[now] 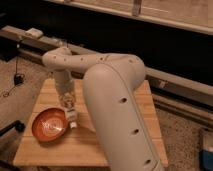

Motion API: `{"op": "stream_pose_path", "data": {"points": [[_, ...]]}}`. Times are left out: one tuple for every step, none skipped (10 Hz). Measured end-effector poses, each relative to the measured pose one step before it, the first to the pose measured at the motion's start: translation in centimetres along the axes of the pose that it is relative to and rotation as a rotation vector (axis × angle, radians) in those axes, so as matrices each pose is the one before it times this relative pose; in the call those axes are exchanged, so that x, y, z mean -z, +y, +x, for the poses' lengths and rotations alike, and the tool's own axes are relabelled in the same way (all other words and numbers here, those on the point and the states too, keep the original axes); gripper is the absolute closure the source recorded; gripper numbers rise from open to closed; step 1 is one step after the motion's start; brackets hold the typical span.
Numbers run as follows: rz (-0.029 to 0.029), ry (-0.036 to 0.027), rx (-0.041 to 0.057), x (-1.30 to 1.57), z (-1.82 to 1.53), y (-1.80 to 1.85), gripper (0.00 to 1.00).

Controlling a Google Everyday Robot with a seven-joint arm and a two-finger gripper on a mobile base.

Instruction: Place the bottle in the ceramic bowl

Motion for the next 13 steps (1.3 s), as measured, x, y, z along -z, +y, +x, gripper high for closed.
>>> {"op": "stream_pose_path", "data": {"points": [[-0.00999,0.00371,0.04853,0.143,-0.173,1.820,1.00],[-0.01230,0.00429,0.04620,-0.084,0.169,1.849,0.98],[-0.00926,0.00268,0.03669,-0.065,0.186,1.419,0.92],[-0.00752,0.00102,0.03765,-0.049,0.198,1.422,0.82],[-0.00533,-0.00004,0.03043,-0.204,0.066,1.274,0.72],[-0.00919,-0.00199,0.03583,-0.120,-0.152,1.113,0.61],[-0.00512,-0.00030,0.02095,-0.086,-0.317,0.458,0.52],[-0.00543,-0.00071,0.00970,-0.052,-0.217,0.113,0.44],[-0.00521,-0.00130,0.01443,-0.050,-0.168,-0.001,0.34],[-0.00340,-0.00339,0.00662,0.002,-0.152,-0.129,0.25],[-0.00492,-0.00301,0.00607,-0.081,-0.193,-0.150,0.20],[-0.00660,-0.00463,0.00685,0.062,-0.072,0.047,0.20],[-0.00049,-0.00136,-0.00123,-0.001,-0.007,-0.074,0.20]]}}
